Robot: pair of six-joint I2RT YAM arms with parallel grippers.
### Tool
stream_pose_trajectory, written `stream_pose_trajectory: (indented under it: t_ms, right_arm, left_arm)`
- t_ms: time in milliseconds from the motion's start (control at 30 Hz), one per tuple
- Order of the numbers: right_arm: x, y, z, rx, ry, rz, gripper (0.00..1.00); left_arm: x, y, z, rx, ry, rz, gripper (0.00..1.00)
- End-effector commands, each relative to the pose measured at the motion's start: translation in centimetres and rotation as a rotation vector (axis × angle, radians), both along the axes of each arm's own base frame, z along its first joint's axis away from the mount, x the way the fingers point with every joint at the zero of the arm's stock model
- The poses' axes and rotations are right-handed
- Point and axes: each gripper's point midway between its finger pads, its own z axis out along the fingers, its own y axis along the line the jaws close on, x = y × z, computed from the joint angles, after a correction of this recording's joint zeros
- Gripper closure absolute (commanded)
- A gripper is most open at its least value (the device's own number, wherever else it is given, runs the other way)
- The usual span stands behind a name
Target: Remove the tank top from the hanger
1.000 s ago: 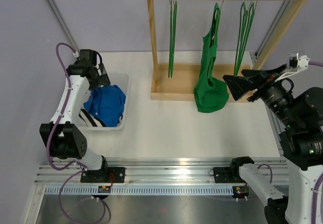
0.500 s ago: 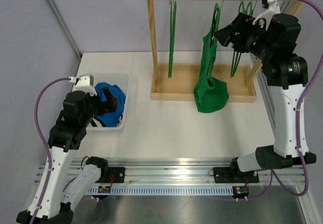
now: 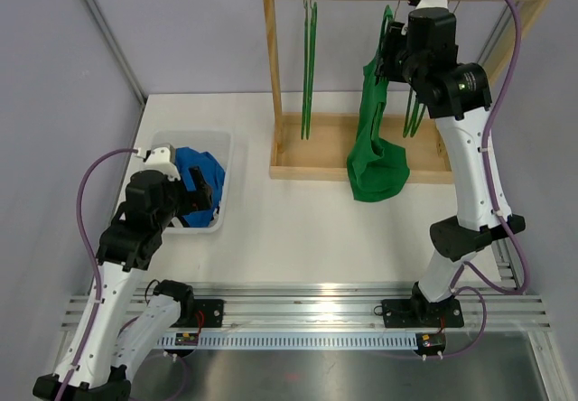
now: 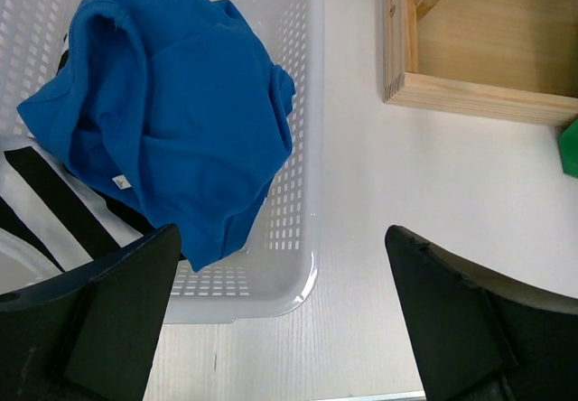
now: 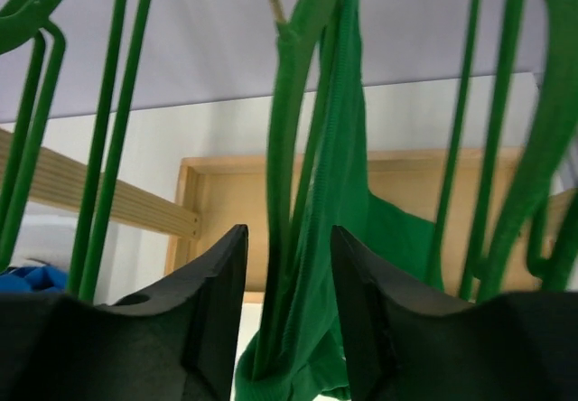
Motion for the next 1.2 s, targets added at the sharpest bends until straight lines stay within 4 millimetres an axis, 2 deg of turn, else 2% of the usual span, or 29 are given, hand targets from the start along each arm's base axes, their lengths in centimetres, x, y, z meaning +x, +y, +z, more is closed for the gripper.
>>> stream_pose_trajectory:
  t_ms: [0,67,100,233,500,667,733,867,1033,1167]
  right_arm:
    - [-0.7,-2.7,2.7,-0.059,-0.090,-0.116,0.52]
    - [-0.6,-2.8,3.1,-0.065,-0.105,-0.116,0.65]
    - [-0.5,-2.9,3.1,-0.073,-0.107,-0.116,0.68]
    - [-0.2,-2.9,3.2,-0.092,-0.112,-0.118,0.70]
    - [0.8,-2.8,2.3,-0.134,-0.094,-0.114,0.88]
    - [0.6,-2.4,3.1,-0.126,-0.118,-0.084,0.89]
    - [0.4,-2.4,3.6,-0.124,-0.132,-0.078,1.00]
    - [-0.7,-2.5,5.5,-0.087,-0.182,-0.069,1.00]
    - [-2.7,-2.8,9.0,-0.038,-0.283,-0.053,1.00]
    - [-3.3,-3.0,10.1,-0.038,-0.315,-0.045,1.00]
  left_arm:
    - [0.8,-0.8,1.1,-0.013,-0.050,-0.038,0.01]
    - [0.7,-0.8,1.3,-0.014,-0.062,-0.039,0.01]
    - [0.6,-0.8,1.5,-0.017,-0.070,-0.042,0.01]
    - [0.6,-1.0,1.5,-0.021,-0.072,-0.052,0.01]
    - [0.7,-1.2,1.3,-0.023,-0.062,-0.066,0.01]
    - [0.7,-1.5,1.1,-0.027,-0.052,-0.078,0.01]
    - [0.6,-1.5,1.1,-0.027,-0.055,-0.079,0.01]
    - [0.6,-1.4,1.3,-0.028,-0.059,-0.077,0.01]
    - [0.7,-1.6,1.3,-0.031,-0.057,-0.083,0.01]
    - [0.6,-1.7,1.6,-0.034,-0.070,-0.090,0.01]
